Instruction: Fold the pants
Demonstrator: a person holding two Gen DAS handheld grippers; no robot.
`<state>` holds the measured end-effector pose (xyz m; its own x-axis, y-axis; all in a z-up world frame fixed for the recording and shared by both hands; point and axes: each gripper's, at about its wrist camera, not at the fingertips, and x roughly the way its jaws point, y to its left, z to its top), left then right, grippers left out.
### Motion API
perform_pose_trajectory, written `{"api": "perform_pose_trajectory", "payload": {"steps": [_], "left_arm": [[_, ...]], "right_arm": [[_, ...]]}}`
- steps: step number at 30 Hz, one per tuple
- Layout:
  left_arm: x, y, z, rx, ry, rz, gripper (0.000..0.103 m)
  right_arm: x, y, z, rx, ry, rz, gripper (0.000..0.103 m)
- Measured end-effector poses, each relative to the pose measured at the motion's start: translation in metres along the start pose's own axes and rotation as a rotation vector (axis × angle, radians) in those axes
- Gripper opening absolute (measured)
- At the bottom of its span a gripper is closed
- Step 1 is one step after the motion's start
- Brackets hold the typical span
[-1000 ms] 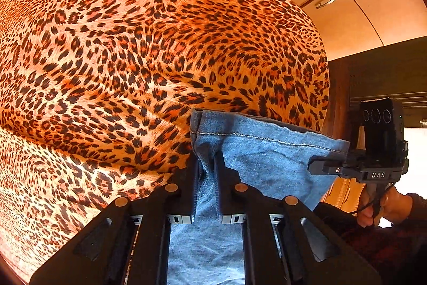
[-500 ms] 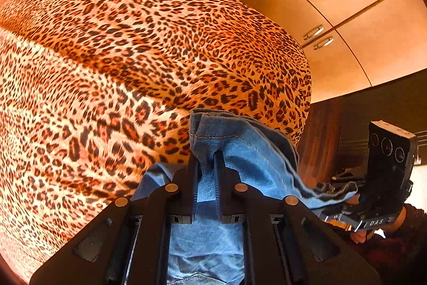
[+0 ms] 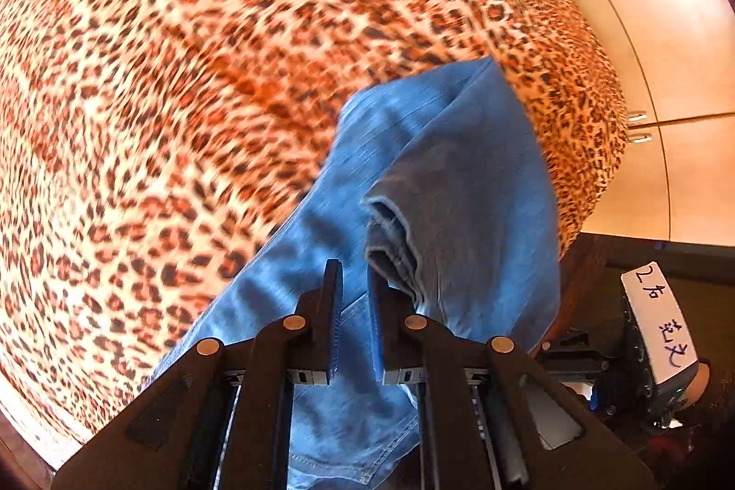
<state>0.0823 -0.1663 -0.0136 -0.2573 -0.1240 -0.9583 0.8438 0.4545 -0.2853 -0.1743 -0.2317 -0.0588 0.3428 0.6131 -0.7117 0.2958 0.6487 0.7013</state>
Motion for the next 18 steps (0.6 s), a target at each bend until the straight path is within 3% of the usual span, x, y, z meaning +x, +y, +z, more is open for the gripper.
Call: {"api": "perform_pose_trajectory", "payload": {"steps": [1,3,5,6,8,10,14,18], "left_arm": [[0.0,0.009,-0.009,-0.032,0.0,0.018,0.008],[-0.005,0.024,-0.025,-0.097,-0.013,0.026,0.008],[-0.021,0.036,-0.043,-0.159,-0.062,0.004,0.008],[-0.031,0.039,-0.053,-0.185,-0.093,-0.004,0.008],[-0.046,0.038,-0.075,-0.231,-0.136,-0.039,0.01],[-0.049,0.028,-0.096,-0.271,-0.152,-0.09,0.016],[-0.028,-0.005,-0.134,-0.368,-0.146,-0.144,0.024],[0.005,-0.026,-0.17,-0.591,-0.134,-0.16,0.024]], "right_arm": [[0.016,0.002,0.0,-0.009,0.059,-0.043,0.033],[0.037,0.007,0.002,-0.05,0.14,-0.138,0.035],[0.033,0.019,0.001,-0.105,0.157,-0.175,0.035],[0.022,0.027,0.001,-0.135,0.145,-0.165,0.035],[-0.011,0.036,0.005,-0.18,0.075,-0.156,0.057],[-0.047,0.031,0.018,-0.174,-0.011,-0.172,0.068],[-0.097,0.0,0.076,-0.117,-0.105,-0.168,0.068],[-0.103,-0.023,0.134,-0.194,-0.058,-0.132,0.068]]}}
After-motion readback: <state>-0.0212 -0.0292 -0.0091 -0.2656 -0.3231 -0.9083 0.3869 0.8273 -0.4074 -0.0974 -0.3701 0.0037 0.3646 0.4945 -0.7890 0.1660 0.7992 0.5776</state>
